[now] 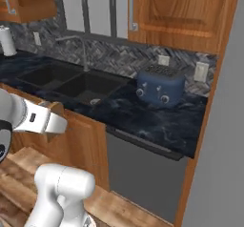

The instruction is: Start the toaster. Once the lever pops up, take the bread to the plate on the dining counter.

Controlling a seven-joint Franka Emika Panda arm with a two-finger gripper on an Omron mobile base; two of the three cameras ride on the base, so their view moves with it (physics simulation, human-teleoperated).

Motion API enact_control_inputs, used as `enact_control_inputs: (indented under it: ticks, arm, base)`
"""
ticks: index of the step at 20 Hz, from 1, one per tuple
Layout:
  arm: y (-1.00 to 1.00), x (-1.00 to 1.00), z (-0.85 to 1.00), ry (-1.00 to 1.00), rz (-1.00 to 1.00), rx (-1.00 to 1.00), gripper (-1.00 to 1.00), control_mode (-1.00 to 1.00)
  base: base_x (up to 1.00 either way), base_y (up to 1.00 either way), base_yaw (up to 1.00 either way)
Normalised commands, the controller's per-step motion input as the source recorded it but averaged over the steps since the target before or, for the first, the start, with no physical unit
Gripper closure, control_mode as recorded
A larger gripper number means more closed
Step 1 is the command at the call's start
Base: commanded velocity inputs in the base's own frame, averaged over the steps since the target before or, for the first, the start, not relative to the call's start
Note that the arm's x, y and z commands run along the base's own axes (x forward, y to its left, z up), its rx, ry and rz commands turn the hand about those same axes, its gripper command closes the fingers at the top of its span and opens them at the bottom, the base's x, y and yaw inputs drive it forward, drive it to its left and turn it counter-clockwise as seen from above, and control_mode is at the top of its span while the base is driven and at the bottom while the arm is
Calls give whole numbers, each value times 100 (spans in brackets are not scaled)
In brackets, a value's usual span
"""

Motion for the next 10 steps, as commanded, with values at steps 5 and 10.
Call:
enact_control_inputs:
  ticks: [5, 10]
  arm:
    - [0, 0, 0, 0, 0, 0, 100, 100]
    - [0, 0, 0, 0, 0, 0, 100, 100]
  base:
    - [0, 7, 93]
    - [0, 1, 95]
